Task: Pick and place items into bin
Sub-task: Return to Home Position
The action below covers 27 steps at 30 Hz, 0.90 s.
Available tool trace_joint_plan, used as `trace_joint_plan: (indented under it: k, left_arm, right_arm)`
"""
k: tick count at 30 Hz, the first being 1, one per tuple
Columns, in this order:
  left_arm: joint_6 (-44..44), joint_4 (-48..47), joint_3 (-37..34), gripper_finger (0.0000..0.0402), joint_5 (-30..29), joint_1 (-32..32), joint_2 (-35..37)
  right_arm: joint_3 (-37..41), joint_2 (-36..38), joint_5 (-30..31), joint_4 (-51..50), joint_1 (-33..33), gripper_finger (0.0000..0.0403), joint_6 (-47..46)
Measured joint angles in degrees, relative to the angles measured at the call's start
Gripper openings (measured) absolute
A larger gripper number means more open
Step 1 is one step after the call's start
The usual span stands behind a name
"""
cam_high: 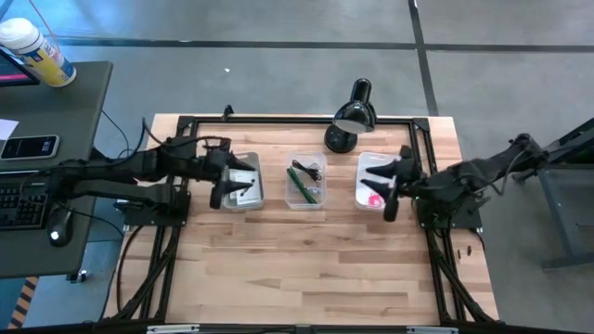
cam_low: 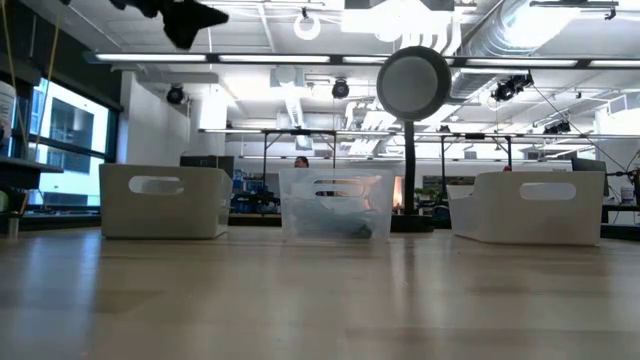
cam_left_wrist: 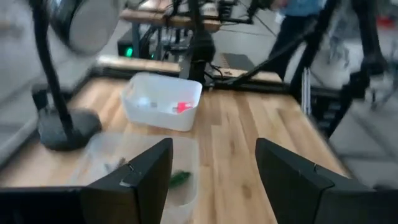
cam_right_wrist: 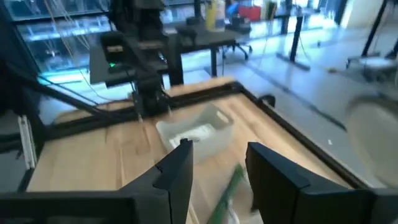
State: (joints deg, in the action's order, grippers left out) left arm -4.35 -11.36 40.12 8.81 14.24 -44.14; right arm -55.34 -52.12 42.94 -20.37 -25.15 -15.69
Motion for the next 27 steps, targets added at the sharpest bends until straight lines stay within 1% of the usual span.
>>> trace_joint_plan:
  k: [1,3,4,7,8,11,13,16,18,21,23,25,27]
  left_arm:
    - [4.1,0.0,-0.1,0.0218,1.0,-0.1,0.2]
    - [14.8,0.5,-0.4,0.0216,4.2,-1.4,0.2]
    - [17.7,0.7,-0.7,0.0215,4.8,-2.3,0.0]
    - [23.9,2.2,-2.0,0.0212,5.3,-4.1,-0.6]
    - [25.2,4.1,-2.5,0.0212,5.3,-4.7,-0.5]
    - [26.5,10.4,-5.0,0.0211,4.0,-6.3,-0.4]
    - [26.6,13.2,-7.0,0.0211,2.6,-6.9,-0.3]
    - [26.4,17.5,-10.1,0.0211,2.5,-6.9,1.5]
    - [26.0,19.2,-12.2,0.0211,3.5,-6.9,3.8]
    - [25.5,20.6,-14.4,0.0211,4.2,-6.8,8.3]
    - [25.2,20.5,-15.7,0.0211,3.8,-6.8,11.5]
    - [24.4,20.5,-17.2,0.0211,3.6,-6.8,14.5]
    - [23.4,20.4,-18.8,0.0211,3.6,-6.8,17.1]
  right_arm:
    - [0.0,1.2,0.0,-2.1,0.0,0.0140,-2.1]
    - [-0.1,3.1,-0.9,-8.5,0.0,0.0140,-4.3]
    - [-0.1,3.8,-2.0,-12.2,0.0,0.0140,-4.9]
    - [-0.1,4.8,-4.1,-20.7,0.0,0.0140,-7.8]
    - [-0.1,4.8,-4.5,-22.5,0.0,0.0140,-8.5]
    - [0.1,4.6,-4.4,-24.5,0.0,0.0140,-10.3]
    - [2.1,5.2,-3.4,-22.8,0.0,0.0140,-10.3]
    - [9.3,9.0,-2.7,-16.7,0.0,0.0140,-11.8]
    - [15.5,13.0,-4.4,-10.1,0.0,0.0140,-11.9]
    - [24.5,20.1,-8.6,1.3,0.0,0.0140,-9.5]
    - [29.2,25.1,-8.9,7.1,0.0,0.0140,-7.9]
    - [32.8,30.1,-8.6,10.7,0.0,0.0140,-6.7]
    - [35.4,34.6,-8.5,12.1,0.0,0.0140,-6.4]
